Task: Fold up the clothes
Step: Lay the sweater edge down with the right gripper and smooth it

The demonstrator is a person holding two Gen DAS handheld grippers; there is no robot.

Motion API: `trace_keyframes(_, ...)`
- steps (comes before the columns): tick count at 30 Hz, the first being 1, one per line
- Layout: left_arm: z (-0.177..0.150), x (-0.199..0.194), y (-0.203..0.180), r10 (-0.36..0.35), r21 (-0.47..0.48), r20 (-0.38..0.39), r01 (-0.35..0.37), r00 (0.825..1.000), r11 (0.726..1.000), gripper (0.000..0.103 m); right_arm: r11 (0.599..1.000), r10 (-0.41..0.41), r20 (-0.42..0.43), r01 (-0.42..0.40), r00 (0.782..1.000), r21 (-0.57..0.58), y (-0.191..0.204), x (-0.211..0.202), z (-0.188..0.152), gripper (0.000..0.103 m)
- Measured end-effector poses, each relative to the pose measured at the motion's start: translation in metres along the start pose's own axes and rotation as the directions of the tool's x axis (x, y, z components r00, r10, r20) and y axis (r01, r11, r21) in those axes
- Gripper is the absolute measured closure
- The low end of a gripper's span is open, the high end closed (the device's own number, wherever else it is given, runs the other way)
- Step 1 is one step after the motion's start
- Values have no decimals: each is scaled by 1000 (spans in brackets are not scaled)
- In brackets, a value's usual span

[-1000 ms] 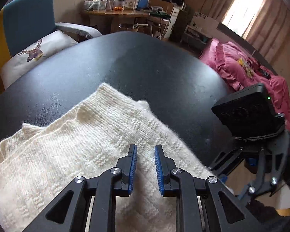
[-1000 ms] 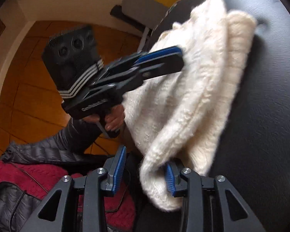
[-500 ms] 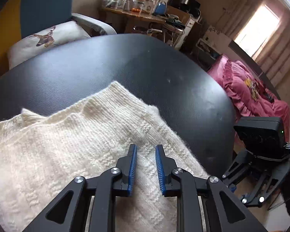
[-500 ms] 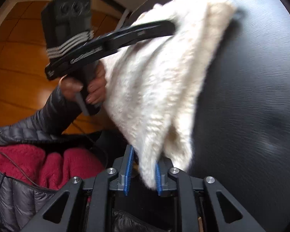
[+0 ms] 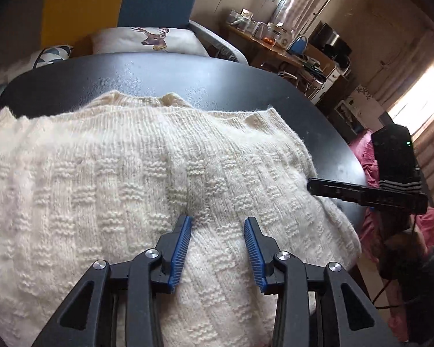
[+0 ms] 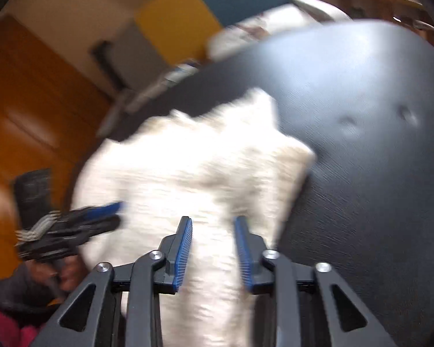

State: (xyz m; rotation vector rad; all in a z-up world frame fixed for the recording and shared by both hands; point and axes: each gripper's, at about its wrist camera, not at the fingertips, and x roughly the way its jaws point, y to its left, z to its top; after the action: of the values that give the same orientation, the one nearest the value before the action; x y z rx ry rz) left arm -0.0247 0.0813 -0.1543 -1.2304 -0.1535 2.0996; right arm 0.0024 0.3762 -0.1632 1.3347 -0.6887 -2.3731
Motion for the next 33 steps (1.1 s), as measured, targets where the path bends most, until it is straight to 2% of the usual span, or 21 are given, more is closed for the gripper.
trace_keyframes(1, -4, 1, 4, -2, -21, -3, 2, 1000, 1000, 64, 1000, 6, 14, -6, 1000, 25, -6, -3, -2, 91)
trace_keyframes(2, -8, 3, 8, -5, -41, -6, 4, 1000, 999, 64, 999, 4, 23, -5, 1000, 47, -11, -5, -5, 98)
trace_keyframes(4, -11, 4, 11, -15, -67, -8, 14, 1000, 998, 64, 999, -28, 37, 26, 999, 44, -9, -8, -7, 99)
trace_keyframes(6, -10, -3, 7, -35, -64, -1, 35, 999, 997, 64, 995, -98, 48, 96, 994, 40, -2, -11, -3, 97)
trace_keyframes(8, -11, -18, 7, -61, -69, 26, 63, 998, 996, 64, 972, -235, 95, 235, 967, 15, 14, -17, 4, 87)
trace_keyframes(9, -13, -33, 11, -68, -73, 60, 72, 996, 995, 64, 952, -302, 138, 307, 943, -14, 27, -22, 7, 75)
trace_keyframes(10, -15, -49, 15, -72, -76, 95, 79, 993, 994, 64, 931, -348, 182, 362, 920, -50, 44, -25, 9, 75)
trace_keyframes(11, -20, -70, 24, -63, -79, 133, 74, 989, 994, 64, 922, -353, 207, 377, 912, -90, 60, -20, 12, 75)
trace_keyframes(12, -24, -90, 32, -53, -82, 171, 68, 984, 994, 63, 924, -327, 217, 360, 920, -132, 76, -15, 12, 75)
trace_keyframes(13, -29, -110, 42, -41, -87, 208, 60, 977, 994, 62, 934, -274, 210, 312, 939, -177, 94, -7, 11, 75)
trace_keyframes(16, -48, -166, 91, 62, -156, 289, -17, 955, 988, 47, 941, -125, 140, 162, 982, -298, 145, 27, 5, 75)
trace_keyframes(17, -56, -181, 110, 97, -191, 304, -39, 948, 981, 46, 936, -97, 102, 126, 990, -329, 160, 43, 4, 75)
trace_keyframes(18, -63, -188, 127, 101, -221, 298, -34, 949, 975, 46, 930, -79, 68, 98, 995, -353, 173, 59, 1, 75)
trace_keyframes(21, -83, -207, 178, 109, -305, 279, -20, 954, 952, 48, 913, -83, 7, 79, 996, -400, 194, 89, -7, 75)
trace_keyframes(24, -91, -202, 194, 39, -283, 254, 36, 966, 958, 48, 914, -141, -15, 124, 990, -385, 189, 105, -7, 75)
trace_keyframes(27, -95, -184, 200, -78, -295, 244, 150, 967, 944, 48, 917, -208, -23, 187, 978, -352, 167, 110, -6, 76)
trace_keyframes(28, -93, -175, 199, -113, -286, 226, 177, 967, 942, 48, 928, -203, -34, 182, 979, -326, 158, 111, -5, 76)
trace_keyframes(30, -90, -160, 199, -129, -272, 194, 179, 973, 945, 49, 951, -154, -34, 138, 988, -277, 144, 107, -3, 79)
trace_keyframes(33, -89, -153, 206, -209, -275, 180, 253, 961, 928, 54, 950, -152, -30, 137, 988, -281, 137, 104, -1, 79)
